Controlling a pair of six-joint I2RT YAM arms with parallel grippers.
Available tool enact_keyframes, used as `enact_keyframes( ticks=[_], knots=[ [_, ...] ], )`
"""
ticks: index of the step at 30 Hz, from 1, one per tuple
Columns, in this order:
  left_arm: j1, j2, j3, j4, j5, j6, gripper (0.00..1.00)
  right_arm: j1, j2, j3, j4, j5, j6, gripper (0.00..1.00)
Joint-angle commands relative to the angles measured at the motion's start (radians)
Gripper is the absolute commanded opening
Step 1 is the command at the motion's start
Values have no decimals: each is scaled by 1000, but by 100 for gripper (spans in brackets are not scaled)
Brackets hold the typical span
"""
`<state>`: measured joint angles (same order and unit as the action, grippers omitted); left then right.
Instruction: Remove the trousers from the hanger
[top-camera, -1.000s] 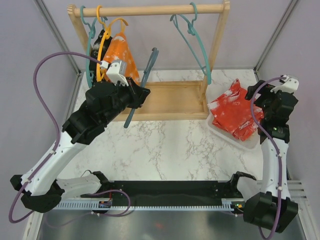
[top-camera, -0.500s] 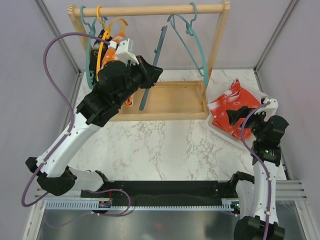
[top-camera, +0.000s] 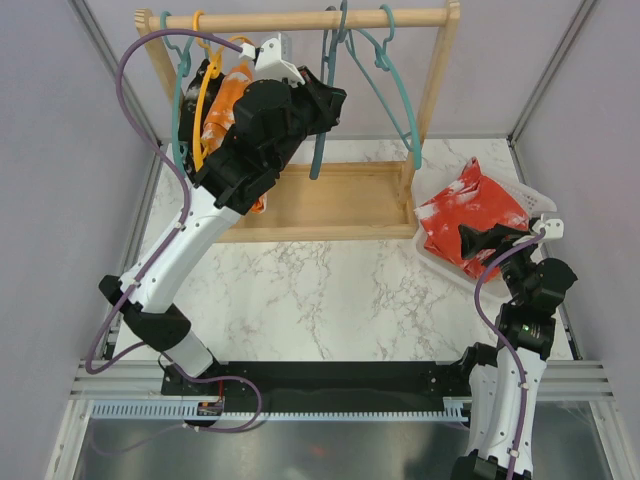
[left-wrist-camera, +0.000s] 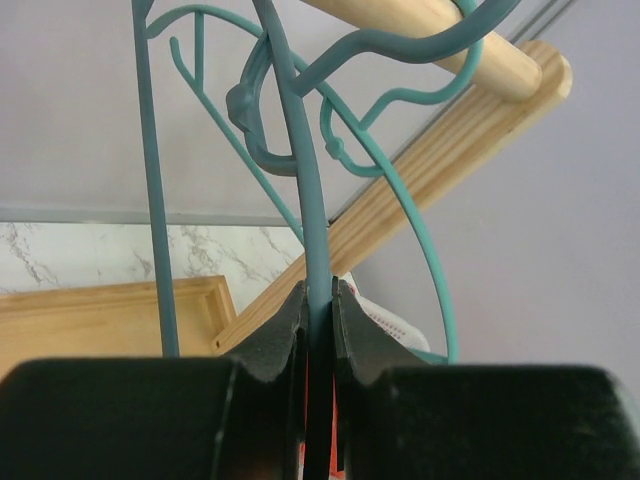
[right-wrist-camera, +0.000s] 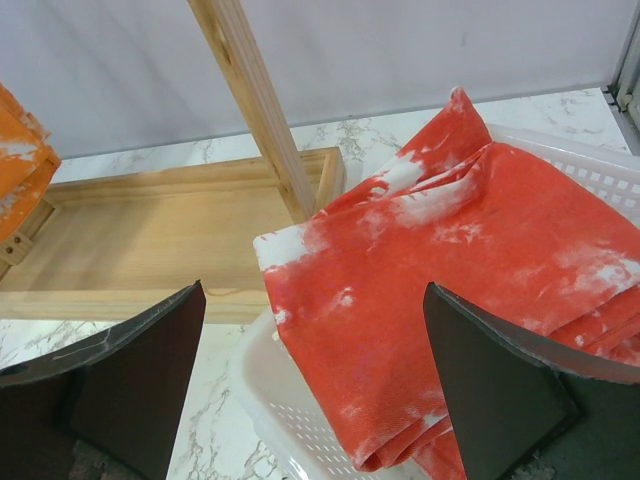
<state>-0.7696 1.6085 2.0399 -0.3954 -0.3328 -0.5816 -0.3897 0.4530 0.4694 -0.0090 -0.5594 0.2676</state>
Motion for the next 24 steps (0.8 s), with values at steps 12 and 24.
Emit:
enact_keyframes(
  ticks=[12,24],
  knots=[
    [24,157,140,46,-63,-70,2,-23,-40,-11,53,24,42,98],
    [50,194,137,10,44,-96,23,-35,-54,-15,57,30,51,98]
  ],
)
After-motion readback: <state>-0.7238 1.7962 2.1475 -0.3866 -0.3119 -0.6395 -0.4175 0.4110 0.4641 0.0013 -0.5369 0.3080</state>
